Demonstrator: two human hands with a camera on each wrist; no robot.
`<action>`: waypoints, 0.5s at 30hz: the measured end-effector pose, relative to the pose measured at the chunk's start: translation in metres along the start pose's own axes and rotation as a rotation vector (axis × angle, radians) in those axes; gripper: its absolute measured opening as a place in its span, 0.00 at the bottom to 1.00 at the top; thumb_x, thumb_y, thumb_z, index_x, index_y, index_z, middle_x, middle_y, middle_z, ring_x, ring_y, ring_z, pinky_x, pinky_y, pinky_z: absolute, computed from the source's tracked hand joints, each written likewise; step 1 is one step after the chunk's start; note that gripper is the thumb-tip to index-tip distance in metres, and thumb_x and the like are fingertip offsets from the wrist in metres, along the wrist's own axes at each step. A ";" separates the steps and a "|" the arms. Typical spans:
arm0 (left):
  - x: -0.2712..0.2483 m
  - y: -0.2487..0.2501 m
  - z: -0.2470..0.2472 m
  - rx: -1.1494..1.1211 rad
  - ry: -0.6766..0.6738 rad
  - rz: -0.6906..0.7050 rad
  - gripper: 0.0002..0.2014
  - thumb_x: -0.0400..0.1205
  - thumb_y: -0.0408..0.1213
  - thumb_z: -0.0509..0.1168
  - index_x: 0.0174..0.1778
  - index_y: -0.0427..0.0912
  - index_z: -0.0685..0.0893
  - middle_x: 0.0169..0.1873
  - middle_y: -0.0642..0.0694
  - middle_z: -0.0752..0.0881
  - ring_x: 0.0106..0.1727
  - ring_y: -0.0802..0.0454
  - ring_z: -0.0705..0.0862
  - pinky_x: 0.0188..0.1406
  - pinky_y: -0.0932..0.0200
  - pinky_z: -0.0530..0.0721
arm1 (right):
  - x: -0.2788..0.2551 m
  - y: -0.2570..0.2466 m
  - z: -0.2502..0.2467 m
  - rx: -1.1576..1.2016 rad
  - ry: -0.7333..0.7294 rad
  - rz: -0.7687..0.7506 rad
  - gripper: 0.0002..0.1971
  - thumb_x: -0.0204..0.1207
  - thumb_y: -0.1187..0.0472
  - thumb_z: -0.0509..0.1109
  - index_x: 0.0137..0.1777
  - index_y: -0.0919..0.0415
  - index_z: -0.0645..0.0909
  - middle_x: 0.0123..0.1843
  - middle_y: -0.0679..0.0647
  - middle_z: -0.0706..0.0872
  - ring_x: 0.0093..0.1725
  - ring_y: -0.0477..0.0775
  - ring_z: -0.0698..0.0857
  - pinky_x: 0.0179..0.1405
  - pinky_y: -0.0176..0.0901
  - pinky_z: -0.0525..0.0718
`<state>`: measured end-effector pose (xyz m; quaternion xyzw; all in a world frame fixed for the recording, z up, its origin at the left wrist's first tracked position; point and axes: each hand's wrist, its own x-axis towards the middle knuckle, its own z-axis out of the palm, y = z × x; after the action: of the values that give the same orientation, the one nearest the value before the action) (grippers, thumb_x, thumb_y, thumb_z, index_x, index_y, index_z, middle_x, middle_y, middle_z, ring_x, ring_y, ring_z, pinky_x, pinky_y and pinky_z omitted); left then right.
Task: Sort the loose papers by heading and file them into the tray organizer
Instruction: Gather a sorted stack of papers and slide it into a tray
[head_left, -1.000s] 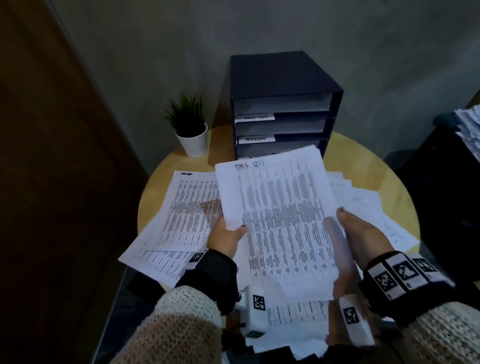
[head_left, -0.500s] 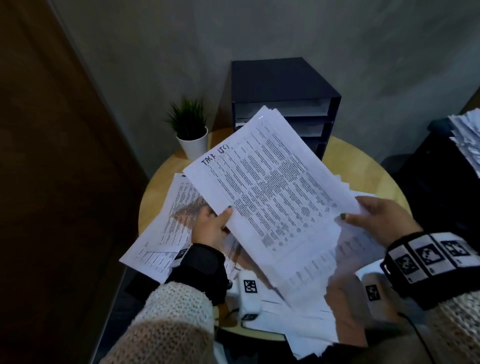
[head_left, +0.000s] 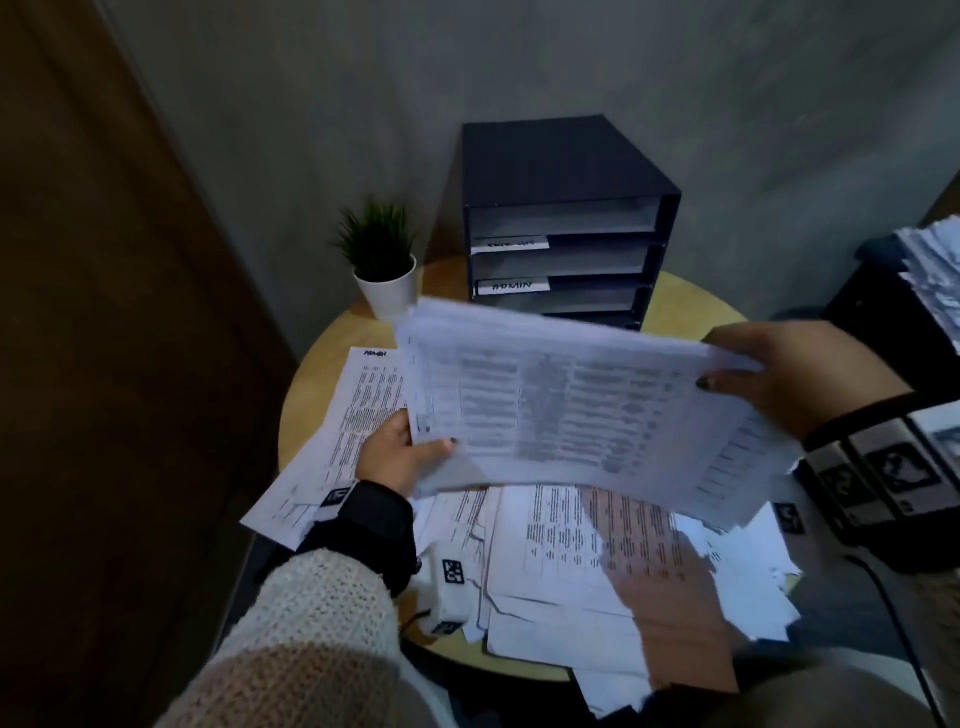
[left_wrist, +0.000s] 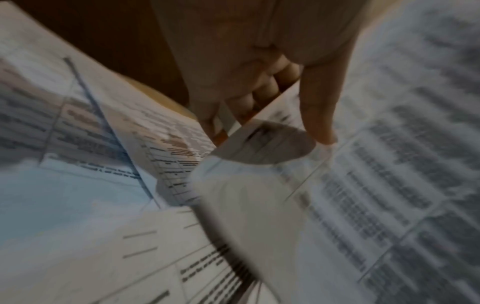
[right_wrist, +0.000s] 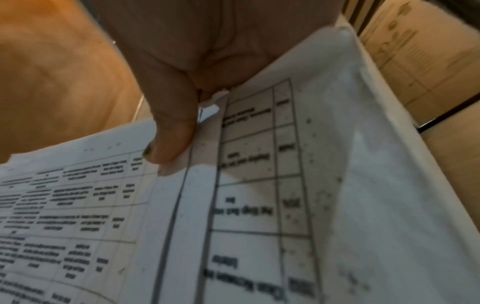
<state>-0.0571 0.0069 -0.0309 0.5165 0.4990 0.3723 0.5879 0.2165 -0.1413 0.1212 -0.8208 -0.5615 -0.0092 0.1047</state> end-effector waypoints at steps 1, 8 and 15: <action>-0.002 0.000 0.004 0.025 -0.005 0.017 0.13 0.72 0.21 0.72 0.50 0.37 0.84 0.42 0.44 0.89 0.43 0.44 0.86 0.30 0.67 0.84 | -0.002 -0.001 0.005 -0.024 -0.015 -0.010 0.12 0.74 0.54 0.71 0.57 0.51 0.84 0.52 0.60 0.88 0.54 0.62 0.84 0.48 0.45 0.75; -0.007 0.000 0.012 0.060 0.065 0.138 0.17 0.75 0.29 0.73 0.59 0.42 0.84 0.48 0.51 0.90 0.48 0.55 0.88 0.44 0.66 0.85 | -0.006 0.023 0.011 0.125 -0.094 0.070 0.19 0.61 0.48 0.80 0.53 0.39 0.84 0.43 0.47 0.84 0.46 0.54 0.82 0.49 0.43 0.79; -0.012 0.003 0.019 -0.032 0.023 0.133 0.25 0.67 0.39 0.79 0.60 0.46 0.83 0.54 0.48 0.90 0.57 0.46 0.87 0.62 0.41 0.83 | -0.031 0.065 0.048 1.068 0.147 0.189 0.26 0.60 0.74 0.80 0.50 0.44 0.80 0.36 0.30 0.89 0.36 0.28 0.85 0.35 0.17 0.80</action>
<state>-0.0413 -0.0086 -0.0257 0.5348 0.4642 0.4243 0.5644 0.2606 -0.1836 0.0592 -0.6975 -0.4031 0.2293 0.5462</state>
